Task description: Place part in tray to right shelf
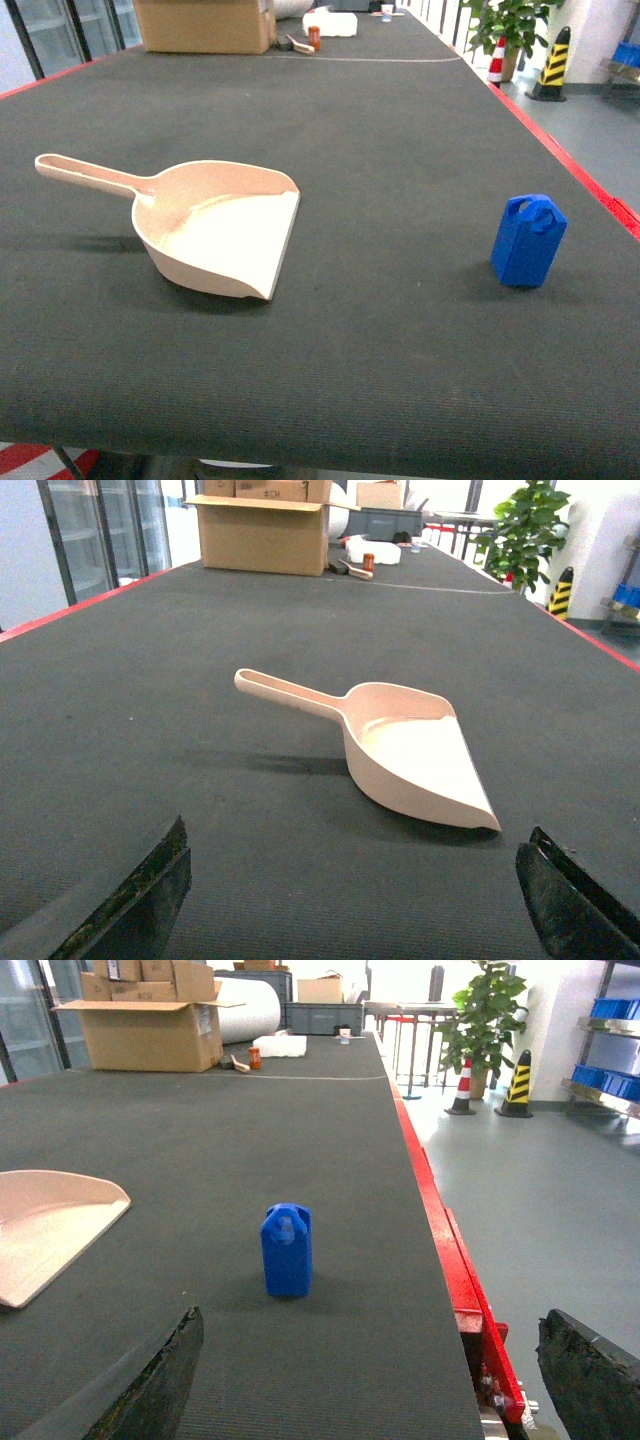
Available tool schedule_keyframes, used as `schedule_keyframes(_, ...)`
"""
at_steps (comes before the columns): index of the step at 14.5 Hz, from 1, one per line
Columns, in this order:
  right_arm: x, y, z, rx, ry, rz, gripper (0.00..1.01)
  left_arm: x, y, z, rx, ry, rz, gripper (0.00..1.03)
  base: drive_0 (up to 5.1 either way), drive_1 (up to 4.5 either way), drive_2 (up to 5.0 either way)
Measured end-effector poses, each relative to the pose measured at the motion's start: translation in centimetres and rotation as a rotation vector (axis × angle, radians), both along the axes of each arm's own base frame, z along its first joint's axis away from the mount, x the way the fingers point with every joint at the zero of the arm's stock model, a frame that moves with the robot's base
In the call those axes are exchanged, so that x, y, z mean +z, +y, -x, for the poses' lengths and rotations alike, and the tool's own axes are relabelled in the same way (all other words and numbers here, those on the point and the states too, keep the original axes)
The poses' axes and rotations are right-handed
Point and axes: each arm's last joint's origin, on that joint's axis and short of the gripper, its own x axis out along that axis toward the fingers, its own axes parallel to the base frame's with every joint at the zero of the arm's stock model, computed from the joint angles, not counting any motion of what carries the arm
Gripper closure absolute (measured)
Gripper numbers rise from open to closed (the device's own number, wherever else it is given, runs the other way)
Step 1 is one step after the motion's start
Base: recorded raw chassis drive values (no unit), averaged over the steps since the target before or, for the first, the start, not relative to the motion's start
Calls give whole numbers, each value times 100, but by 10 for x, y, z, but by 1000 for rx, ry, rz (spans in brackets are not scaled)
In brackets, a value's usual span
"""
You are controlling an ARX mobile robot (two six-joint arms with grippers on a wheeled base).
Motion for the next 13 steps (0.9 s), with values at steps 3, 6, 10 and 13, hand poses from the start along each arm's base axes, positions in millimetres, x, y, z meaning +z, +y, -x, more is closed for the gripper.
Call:
schedule_keyframes(3, 0, 0, 0, 0, 0, 0, 3, 0, 0, 0, 0, 0, 0, 5, 0, 0, 0)
schedule_keyframes(6, 0, 0, 0, 0, 0, 0, 3, 0, 0, 0, 0, 0, 0, 5, 0, 0, 0)
schedule_keyframes(10, 0, 0, 0, 0, 0, 0, 3, 0, 0, 0, 0, 0, 0, 5, 0, 0, 0)
schedule_keyframes(13, 0, 0, 0, 0, 0, 0, 3, 0, 0, 0, 0, 0, 0, 5, 0, 0, 0)
